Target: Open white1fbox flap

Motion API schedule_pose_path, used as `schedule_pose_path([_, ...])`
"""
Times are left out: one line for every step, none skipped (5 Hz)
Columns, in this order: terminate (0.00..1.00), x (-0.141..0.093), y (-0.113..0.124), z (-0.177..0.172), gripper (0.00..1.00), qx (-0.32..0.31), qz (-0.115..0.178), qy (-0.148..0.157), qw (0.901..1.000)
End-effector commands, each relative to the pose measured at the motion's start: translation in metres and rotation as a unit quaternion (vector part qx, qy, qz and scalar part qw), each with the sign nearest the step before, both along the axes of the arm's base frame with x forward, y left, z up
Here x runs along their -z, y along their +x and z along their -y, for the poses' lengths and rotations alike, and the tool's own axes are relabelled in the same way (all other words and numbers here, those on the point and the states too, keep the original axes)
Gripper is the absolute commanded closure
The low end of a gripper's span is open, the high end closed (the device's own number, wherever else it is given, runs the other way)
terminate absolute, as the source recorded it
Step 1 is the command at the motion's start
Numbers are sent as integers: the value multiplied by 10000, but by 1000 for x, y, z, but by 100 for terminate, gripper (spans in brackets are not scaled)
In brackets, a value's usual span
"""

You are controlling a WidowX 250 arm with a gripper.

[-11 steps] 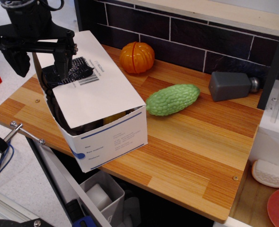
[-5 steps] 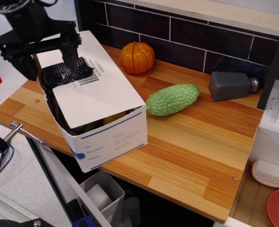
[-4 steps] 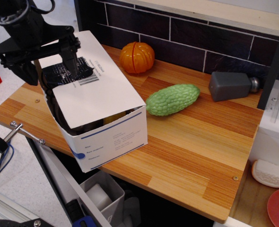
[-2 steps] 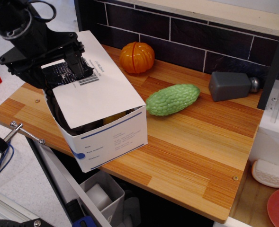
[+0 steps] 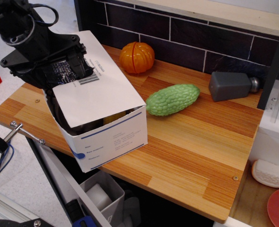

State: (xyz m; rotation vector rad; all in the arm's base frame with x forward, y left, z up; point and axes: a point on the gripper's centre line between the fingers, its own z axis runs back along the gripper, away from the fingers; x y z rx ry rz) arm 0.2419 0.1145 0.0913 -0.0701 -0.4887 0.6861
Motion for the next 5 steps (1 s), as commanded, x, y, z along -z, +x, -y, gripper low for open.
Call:
schedule_pose_path([0,-34,23,2,0,156,275,406,9987])
schedule_pose_path([0,-49,30,8,0,198,-56,548,9983])
schedule_pose_path([0,-68,42,16,0,281,-394,762,9959])
schedule_pose_path([0,-82,54,24,0,334,-865,901,9916])
schedule_pose_path([0,-85,70,32,0,446,-1116,1206,9854])
